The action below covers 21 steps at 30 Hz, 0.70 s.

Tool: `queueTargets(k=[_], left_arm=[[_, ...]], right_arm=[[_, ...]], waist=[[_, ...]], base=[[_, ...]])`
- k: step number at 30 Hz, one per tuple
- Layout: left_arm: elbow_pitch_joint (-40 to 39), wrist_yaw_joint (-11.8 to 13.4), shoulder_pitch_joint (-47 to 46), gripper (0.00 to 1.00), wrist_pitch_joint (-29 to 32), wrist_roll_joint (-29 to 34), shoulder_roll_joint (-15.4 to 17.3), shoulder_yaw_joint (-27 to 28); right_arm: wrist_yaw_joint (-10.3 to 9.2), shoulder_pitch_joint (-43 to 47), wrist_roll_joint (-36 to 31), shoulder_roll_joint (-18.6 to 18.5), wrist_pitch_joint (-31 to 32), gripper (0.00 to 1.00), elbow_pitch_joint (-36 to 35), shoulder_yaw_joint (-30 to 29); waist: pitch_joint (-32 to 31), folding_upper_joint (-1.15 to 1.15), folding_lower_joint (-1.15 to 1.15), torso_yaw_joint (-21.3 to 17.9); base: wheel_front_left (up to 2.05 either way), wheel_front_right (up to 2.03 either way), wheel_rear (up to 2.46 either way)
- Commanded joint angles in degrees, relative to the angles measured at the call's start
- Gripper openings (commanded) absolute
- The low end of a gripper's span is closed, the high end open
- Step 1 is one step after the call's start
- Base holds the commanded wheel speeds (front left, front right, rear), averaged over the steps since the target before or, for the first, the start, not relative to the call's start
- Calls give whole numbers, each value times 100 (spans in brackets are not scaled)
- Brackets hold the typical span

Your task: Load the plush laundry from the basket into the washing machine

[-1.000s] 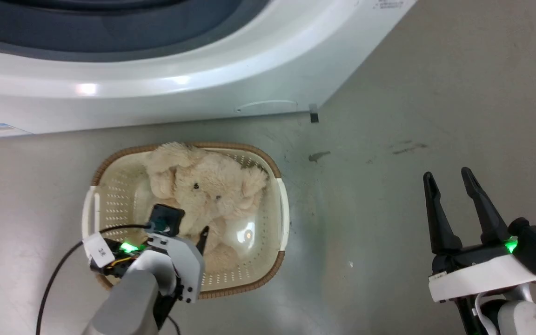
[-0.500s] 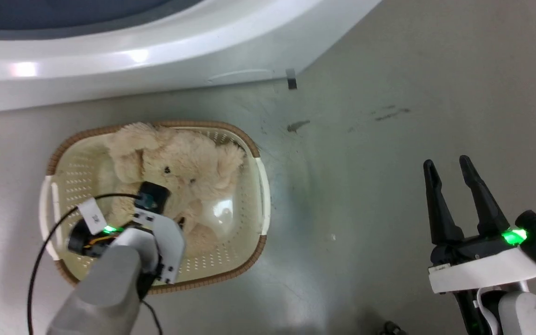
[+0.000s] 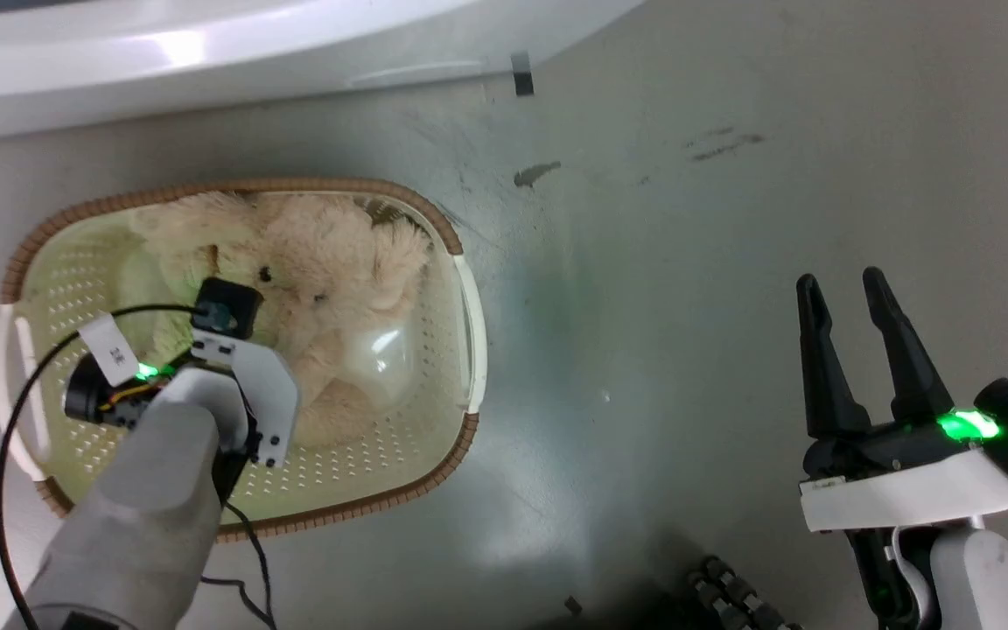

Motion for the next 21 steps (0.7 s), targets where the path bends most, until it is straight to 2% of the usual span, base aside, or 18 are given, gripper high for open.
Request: queueTargets(k=[1,7,9,14,21], left_arm=[[166,-15,-213,100,-71,-60,46,-87],[544,-26,-481,100,-101,-174,93,-320],[662,-109,-554,0,-193,-214,117,-407],[966,-244,-609,0,-454,-364,130,-585],[935,-293,-238,0,-1275,-539,34,-516]], right_arm=[[4,-116,76,-5,-61,100,3,19],[4,-223,198,-5,-132,100,13,49],[4,-265,238,-6,-156,100,36,56],[5,-354,377,-6,-216,100,128,52],[5,-257,438,-6,-224,100,260,-94]], waist=[[138,0,0,-54],[446,0,-1,-157],[524,0,-1,-184],[492,0,-1,-195],[-312,0,-1,-56]], base=[[0,0,0],[0,0,0],[0,0,0],[0,0,0],[0,0,0]])
